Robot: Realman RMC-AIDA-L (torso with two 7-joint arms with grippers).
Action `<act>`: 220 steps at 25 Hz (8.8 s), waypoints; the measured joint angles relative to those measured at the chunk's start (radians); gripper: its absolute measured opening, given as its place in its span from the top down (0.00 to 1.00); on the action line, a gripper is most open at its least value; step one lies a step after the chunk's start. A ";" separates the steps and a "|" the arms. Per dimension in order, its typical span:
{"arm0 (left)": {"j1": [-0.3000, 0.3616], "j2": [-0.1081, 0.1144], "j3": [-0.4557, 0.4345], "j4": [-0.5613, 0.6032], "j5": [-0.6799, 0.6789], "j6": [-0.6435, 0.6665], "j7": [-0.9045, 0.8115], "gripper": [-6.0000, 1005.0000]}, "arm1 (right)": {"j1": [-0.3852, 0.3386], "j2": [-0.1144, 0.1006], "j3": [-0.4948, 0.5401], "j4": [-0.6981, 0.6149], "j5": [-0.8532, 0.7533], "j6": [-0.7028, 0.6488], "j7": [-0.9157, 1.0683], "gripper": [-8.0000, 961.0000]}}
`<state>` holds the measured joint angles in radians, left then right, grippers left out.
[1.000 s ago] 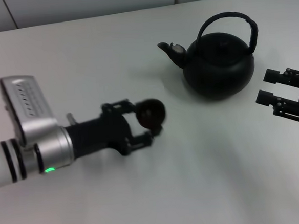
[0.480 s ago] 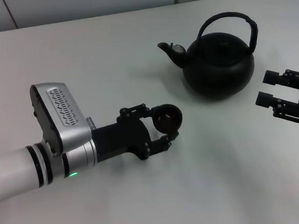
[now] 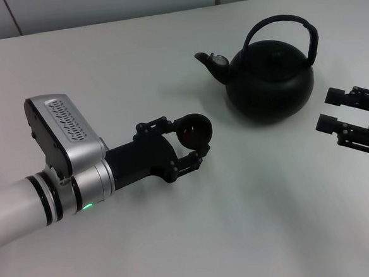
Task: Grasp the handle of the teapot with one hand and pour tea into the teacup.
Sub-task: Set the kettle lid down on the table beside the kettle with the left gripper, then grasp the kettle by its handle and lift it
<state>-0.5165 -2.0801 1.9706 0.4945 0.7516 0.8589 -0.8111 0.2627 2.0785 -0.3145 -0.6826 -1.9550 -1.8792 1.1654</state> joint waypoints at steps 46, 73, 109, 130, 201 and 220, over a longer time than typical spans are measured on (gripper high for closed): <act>0.001 0.000 0.039 0.000 0.009 -0.116 -0.005 0.34 | 0.010 -0.002 -0.002 -0.001 -0.001 0.039 -0.003 0.35; 0.000 0.001 0.043 0.017 0.019 -0.100 -0.005 0.18 | 0.015 -0.003 -0.006 0.000 0.005 0.069 -0.015 0.35; 0.111 0.150 -0.403 0.158 0.404 0.590 -0.246 0.19 | 0.009 -0.002 -0.008 0.010 -0.004 0.087 -0.027 0.35; 0.082 0.134 -0.668 0.341 0.896 0.676 -0.403 0.19 | -0.011 0.003 0.297 0.201 0.008 0.258 -0.087 0.35; 0.124 0.100 -0.748 0.329 0.907 0.698 -0.395 0.19 | 0.227 0.003 0.508 0.528 0.007 0.639 -0.331 0.64; 0.124 0.100 -0.751 0.333 0.907 0.697 -0.382 0.19 | 0.210 -0.001 0.518 0.522 0.007 0.638 -0.325 0.82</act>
<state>-0.3927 -1.9803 1.2198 0.8270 1.6582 1.5554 -1.1933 0.4725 2.0773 0.2040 -0.1610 -1.9484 -1.2415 0.8401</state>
